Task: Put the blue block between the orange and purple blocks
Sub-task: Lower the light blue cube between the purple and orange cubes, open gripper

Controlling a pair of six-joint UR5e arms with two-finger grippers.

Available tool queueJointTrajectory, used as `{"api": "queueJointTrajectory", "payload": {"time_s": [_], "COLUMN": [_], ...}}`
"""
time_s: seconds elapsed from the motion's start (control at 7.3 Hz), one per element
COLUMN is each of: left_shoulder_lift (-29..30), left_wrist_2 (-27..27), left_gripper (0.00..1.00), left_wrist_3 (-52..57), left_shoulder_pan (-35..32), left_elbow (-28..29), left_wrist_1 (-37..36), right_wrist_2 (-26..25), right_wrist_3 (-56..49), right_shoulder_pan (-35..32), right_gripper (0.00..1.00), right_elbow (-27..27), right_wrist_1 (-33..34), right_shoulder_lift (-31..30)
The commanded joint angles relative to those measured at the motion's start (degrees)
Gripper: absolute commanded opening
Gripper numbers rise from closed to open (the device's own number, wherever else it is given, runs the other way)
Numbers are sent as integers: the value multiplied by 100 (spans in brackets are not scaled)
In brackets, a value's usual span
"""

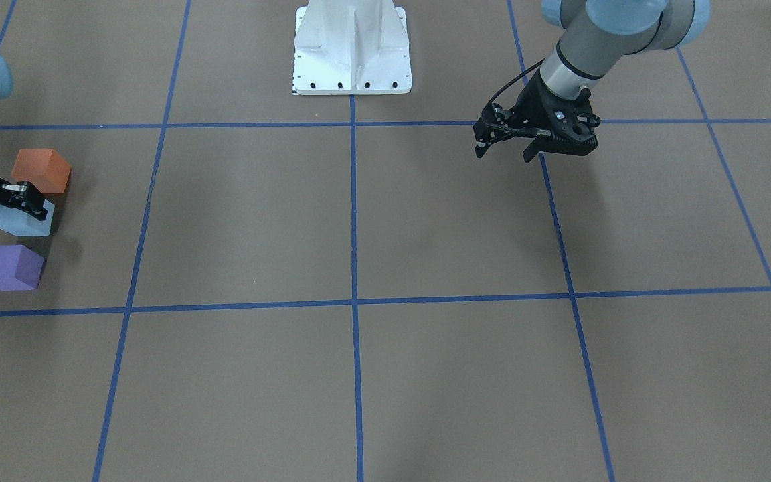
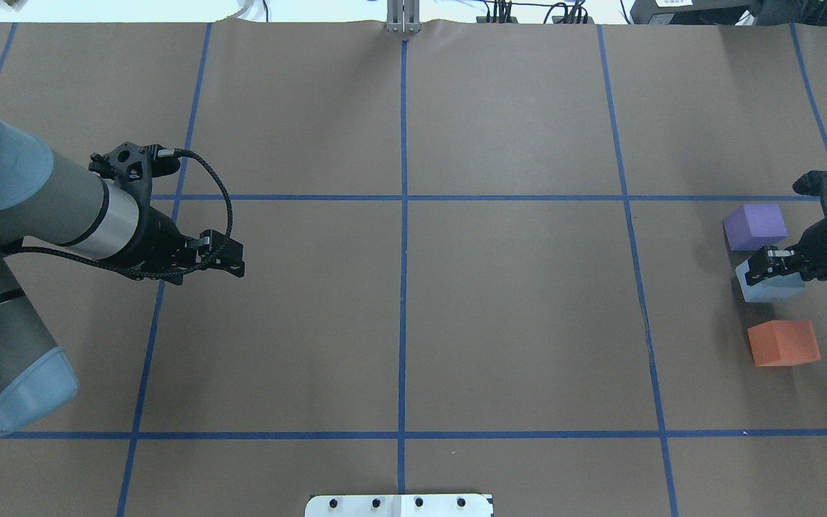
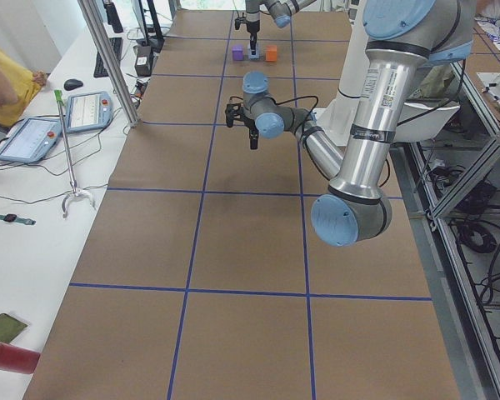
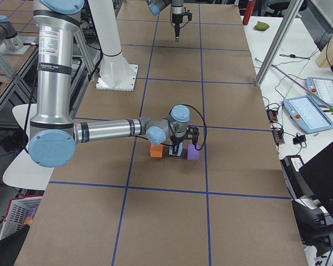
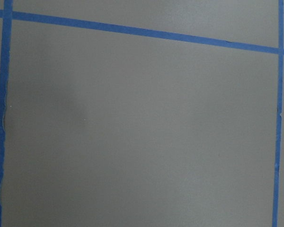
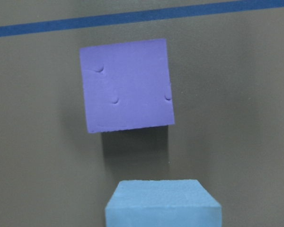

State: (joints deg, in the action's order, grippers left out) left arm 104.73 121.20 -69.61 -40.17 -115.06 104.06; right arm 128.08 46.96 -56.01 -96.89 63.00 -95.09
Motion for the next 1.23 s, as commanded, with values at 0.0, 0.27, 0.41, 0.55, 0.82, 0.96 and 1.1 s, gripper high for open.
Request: {"api": "queueJointTrajectory", "payload": {"time_s": [0.0, 0.27, 0.41, 0.55, 0.82, 0.96, 1.1], "left_shoulder_lift": [3, 3, 3, 3, 3, 3, 3], "left_wrist_2": [0, 0, 0, 0, 0, 0, 0], "left_gripper": [100, 100, 100, 100, 100, 100, 100], "left_wrist_3": [0, 0, 0, 0, 0, 0, 0], "left_shoulder_pan": [0, 0, 0, 0, 0, 0, 0], "left_elbow": [1, -8, -8, -8, -8, -17, -17], "left_wrist_1": [0, 0, 0, 0, 0, 0, 0], "right_wrist_2": [-19, -28, -37, -124, -125, -125, -125], "right_wrist_3": [6, 6, 6, -2, 6, 6, -2], "right_shoulder_pan": [38, 38, 38, 38, 38, 38, 38], "right_gripper": [0, 0, 0, 0, 0, 0, 37], "right_elbow": [82, 82, 91, 91, 135, 135, 144], "right_wrist_1": [-25, -16, -25, -25, -25, -25, -25], "right_shoulder_lift": [26, 26, 26, 26, 26, 26, 34]}}
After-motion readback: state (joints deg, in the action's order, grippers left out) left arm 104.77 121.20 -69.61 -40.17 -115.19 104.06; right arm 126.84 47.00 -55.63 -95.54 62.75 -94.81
